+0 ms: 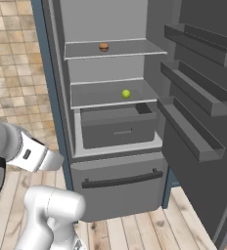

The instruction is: Retrieve the tangerine and pear from the fridge and place them into the bowl on the dining table.

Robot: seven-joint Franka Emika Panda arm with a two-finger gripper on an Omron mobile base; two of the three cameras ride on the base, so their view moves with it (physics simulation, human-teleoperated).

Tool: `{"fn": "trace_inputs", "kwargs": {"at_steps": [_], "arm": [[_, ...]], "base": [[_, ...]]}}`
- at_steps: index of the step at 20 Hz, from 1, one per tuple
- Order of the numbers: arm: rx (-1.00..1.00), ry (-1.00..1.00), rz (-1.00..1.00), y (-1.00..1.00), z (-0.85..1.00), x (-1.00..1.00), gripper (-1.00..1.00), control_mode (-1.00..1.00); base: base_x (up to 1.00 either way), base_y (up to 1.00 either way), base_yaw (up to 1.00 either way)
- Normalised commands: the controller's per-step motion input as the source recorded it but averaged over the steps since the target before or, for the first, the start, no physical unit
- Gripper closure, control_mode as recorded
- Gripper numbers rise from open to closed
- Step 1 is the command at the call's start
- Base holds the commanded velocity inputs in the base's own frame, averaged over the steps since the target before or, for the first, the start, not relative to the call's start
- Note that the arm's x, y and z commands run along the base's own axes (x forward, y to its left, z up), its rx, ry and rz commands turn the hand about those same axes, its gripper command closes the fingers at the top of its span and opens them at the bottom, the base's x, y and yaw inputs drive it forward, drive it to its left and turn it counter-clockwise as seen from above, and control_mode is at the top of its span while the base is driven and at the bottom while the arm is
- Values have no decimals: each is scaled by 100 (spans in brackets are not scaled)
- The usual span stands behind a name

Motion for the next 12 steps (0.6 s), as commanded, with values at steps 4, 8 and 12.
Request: {"fn": "trace_inputs", "kwargs": {"at_steps": [4,8,12], "arm": [[0,0,0,0,0,0,-100,100],[0,0,0,0,0,0,-100,100],[0,0,0,0,0,0,-100,100]], "base": [[1,0,0],[11,0,0],[49,0,0]]}}
